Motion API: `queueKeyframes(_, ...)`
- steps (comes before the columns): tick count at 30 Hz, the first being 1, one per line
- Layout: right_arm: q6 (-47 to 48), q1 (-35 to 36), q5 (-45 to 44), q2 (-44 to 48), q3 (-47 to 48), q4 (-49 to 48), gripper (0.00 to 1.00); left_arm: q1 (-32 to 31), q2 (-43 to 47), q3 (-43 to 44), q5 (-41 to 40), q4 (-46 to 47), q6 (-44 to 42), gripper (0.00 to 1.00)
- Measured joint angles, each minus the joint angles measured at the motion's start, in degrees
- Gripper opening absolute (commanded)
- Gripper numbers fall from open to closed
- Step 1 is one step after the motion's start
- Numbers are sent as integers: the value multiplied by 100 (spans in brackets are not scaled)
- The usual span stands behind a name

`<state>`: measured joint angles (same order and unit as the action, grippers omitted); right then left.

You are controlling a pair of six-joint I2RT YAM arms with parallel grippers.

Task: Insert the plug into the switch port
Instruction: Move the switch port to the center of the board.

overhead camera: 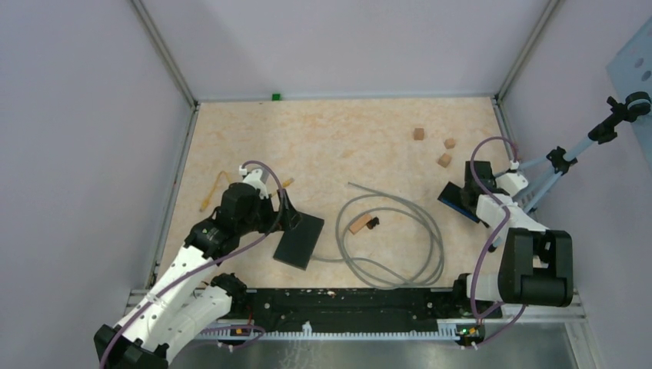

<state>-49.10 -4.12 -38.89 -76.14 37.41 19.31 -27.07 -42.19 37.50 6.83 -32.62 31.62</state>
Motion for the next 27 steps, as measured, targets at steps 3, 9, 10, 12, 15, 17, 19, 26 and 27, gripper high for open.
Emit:
queueKeyframes(3, 20, -17, 149, 2, -111, -188, 83, 0, -85, 0, 50, 44, 0, 99)
queueKeyframes(9, 46, -17, 387, 2, -146, -411, 81, 0, -118, -2, 118, 116, 0, 99)
queueKeyframes(10, 46, -17, 466, 2, -188, -494, 80, 0, -118, -7, 129, 138, 0, 99)
queueKeyframes(12, 46, -17, 581, 2, -278, -612, 80, 0, -116, -26, 131, 160, 2, 99)
queueKeyframes(15, 61, -48, 754, 42, -350, -769, 80, 0, -109, -81, 131, 197, 22, 99)
queueKeyframes(17, 111, -50, 887, 55, -380, -866, 80, 0, -101, -136, 133, 245, 50, 99)
queueKeyframes(19, 164, -50, 1038, 92, -439, -970, 80, 0, -90, -199, 140, 267, 107, 99)
queueKeyframes(26, 505, -55, 1644, 201, -627, -1357, 77, 0, -48, -313, 192, 310, 190, 99)
queueKeyframes(27, 564, -55, 1775, 201, -634, -1397, 77, 0, -37, -315, 195, 310, 195, 99)
